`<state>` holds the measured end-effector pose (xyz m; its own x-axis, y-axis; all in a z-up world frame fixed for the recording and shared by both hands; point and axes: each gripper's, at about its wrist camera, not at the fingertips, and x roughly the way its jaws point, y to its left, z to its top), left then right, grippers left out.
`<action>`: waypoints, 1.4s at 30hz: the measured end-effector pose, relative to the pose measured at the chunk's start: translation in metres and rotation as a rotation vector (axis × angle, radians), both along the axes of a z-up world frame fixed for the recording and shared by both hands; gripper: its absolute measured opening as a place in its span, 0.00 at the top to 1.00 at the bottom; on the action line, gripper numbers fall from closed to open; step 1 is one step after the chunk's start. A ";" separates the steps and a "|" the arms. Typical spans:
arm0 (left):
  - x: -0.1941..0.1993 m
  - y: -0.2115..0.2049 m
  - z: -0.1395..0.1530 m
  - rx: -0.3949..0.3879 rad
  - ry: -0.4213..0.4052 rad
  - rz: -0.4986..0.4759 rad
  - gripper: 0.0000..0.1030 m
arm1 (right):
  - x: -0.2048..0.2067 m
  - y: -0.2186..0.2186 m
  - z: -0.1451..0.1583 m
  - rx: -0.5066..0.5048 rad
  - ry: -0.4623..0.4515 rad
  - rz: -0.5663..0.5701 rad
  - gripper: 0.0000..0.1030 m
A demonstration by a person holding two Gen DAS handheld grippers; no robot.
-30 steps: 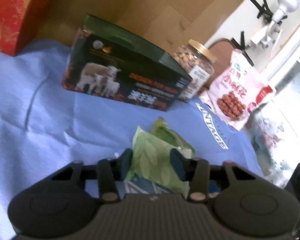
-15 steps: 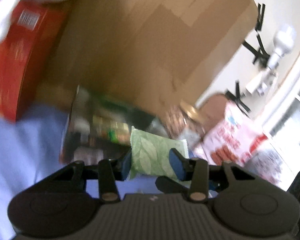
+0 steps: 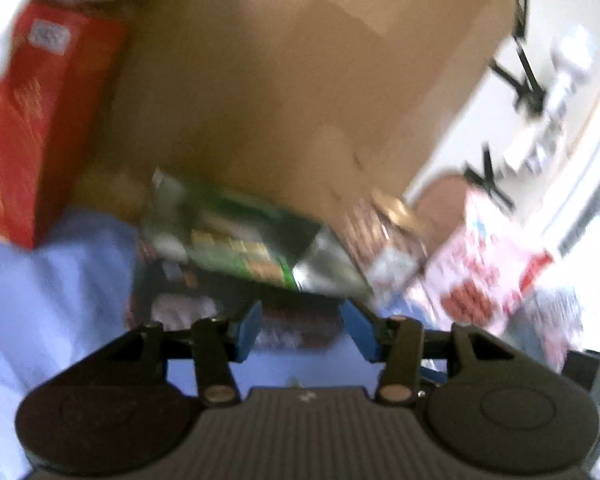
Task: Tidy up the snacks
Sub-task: 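Lower the light green packet into the black tin and open the left tool, then grasp the green lime-print snack packet with the left tool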
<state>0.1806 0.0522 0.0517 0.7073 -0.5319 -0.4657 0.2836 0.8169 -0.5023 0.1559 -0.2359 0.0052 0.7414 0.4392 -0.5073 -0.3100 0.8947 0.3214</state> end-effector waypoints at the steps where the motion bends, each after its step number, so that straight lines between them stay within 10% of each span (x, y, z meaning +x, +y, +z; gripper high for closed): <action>1: -0.002 -0.006 -0.005 0.007 0.014 -0.023 0.55 | -0.005 -0.010 -0.006 0.046 0.041 -0.013 0.63; 7: 0.010 -0.034 -0.039 0.051 0.145 -0.078 0.42 | -0.028 -0.040 -0.030 0.323 0.207 -0.066 0.62; 11: 0.011 -0.037 -0.056 0.023 0.183 -0.087 0.42 | -0.023 -0.032 -0.028 0.316 0.243 -0.055 0.64; 19: -0.008 -0.042 -0.066 -0.033 0.235 -0.153 0.82 | -0.018 -0.006 -0.043 0.360 0.310 0.040 0.91; 37: -0.097 0.036 -0.053 -0.121 0.232 -0.013 0.83 | -0.094 0.047 0.004 0.099 0.086 0.270 0.86; 42: -0.112 0.052 -0.059 -0.087 0.256 0.033 0.66 | -0.099 0.052 -0.005 0.092 0.121 0.284 0.71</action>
<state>0.0691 0.1047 -0.0074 0.5897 -0.5566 -0.5852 0.1124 0.7741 -0.6231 0.0566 -0.1838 0.0004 0.5194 0.6679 -0.5330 -0.4979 0.7435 0.4465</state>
